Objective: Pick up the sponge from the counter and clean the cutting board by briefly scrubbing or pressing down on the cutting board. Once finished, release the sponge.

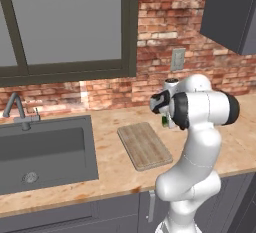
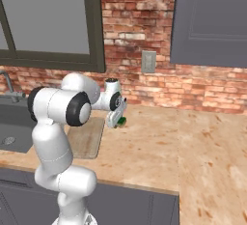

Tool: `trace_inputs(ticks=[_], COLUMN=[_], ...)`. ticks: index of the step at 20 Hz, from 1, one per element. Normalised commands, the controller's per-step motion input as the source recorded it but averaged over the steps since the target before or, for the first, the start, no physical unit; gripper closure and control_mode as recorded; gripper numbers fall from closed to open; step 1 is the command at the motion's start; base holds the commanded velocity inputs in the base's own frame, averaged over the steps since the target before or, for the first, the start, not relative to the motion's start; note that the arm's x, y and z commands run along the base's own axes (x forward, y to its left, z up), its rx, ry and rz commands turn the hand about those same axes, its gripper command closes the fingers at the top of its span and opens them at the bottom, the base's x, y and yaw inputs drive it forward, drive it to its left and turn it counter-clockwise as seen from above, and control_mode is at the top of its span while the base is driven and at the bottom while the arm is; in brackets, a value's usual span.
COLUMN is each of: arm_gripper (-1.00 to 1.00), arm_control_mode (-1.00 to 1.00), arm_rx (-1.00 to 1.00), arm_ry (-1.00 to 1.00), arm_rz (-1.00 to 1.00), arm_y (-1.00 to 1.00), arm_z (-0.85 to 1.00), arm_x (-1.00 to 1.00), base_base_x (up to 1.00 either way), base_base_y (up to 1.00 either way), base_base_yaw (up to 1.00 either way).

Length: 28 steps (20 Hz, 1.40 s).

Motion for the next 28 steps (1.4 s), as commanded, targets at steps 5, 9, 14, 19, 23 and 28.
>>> trace_inputs(ticks=[5,9,14,19,23,28], arm_gripper=[1.0,1.0,-1.0,-1.0,-1.0,-1.0], arm_control_mode=[-1.0,-1.0,-1.0,-1.0,-1.0,-1.0], arm_rx=[0.09,0.07,0.05,0.03,0.0,0.0], arm_ry=[0.01,0.0,0.04,0.02,0.0,-0.02], arm_rz=[-0.04,0.0,0.0,0.01,0.0,0.0], arm_y=[-0.83,-0.35,-0.06,0.0,0.0,0.0], arm_z=[-0.08,-0.28,-0.39,-0.24,-0.01,0.2], arm_x=[-0.34,-0.12,0.0,0.0,-0.06,-0.22], base_base_x=[0.0,0.0,0.0,0.0,0.0,0.0], base_base_y=[0.0,0.0,0.0,0.0,0.0,0.0], base_base_yaw=[0.0,0.0,0.0,0.0,0.0,0.0])
